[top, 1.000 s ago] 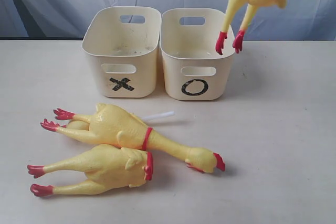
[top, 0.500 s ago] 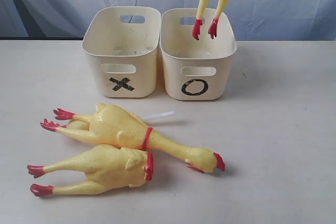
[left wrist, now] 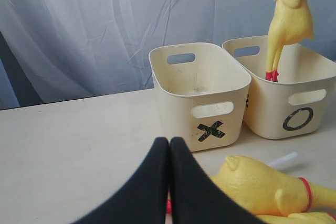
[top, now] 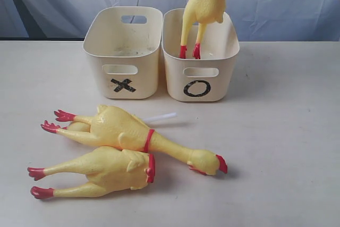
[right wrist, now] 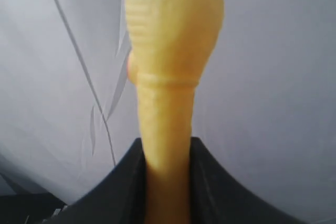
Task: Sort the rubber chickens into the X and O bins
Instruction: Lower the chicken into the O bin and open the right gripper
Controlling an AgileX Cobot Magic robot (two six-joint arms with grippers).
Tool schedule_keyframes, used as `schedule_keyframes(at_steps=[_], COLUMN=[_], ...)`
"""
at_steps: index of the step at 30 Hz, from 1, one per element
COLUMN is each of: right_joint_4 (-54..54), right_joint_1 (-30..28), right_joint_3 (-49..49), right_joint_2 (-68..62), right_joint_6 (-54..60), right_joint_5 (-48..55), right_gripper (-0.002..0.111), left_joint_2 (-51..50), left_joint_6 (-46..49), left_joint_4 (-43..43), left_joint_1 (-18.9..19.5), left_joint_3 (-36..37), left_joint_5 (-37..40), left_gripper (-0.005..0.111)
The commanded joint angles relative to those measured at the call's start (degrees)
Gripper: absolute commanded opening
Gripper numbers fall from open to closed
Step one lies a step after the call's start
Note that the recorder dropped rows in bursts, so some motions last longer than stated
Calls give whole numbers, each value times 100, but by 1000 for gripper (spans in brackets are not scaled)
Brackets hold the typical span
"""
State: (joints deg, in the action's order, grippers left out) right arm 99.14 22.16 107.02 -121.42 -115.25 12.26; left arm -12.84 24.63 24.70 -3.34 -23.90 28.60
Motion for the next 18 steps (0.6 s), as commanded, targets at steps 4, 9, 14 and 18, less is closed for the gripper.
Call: schedule_keyframes(at_steps=[4, 9, 14, 18], right_joint_4=[80, 80, 80, 80], right_joint_1=[-43, -43, -43, -43], right_joint_3=[63, 63, 63, 63], right_joint_2=[-313, -501, -583, -675], right_joint_6=[39, 39, 16, 16], right_joint_5=[-200, -416, -415, -405], right_gripper=[-1, -1, -1, -1], left_joint_2=[16, 16, 16, 16], left_joint_6=[-2, -14, -14, -14], left_joint_4=[30, 30, 30, 30], left_joint_1=[-19, -19, -19, -19], left_joint_3=[-41, -41, -41, -41], left_joint_5=[1, 1, 1, 1], left_gripper=[0, 0, 0, 0])
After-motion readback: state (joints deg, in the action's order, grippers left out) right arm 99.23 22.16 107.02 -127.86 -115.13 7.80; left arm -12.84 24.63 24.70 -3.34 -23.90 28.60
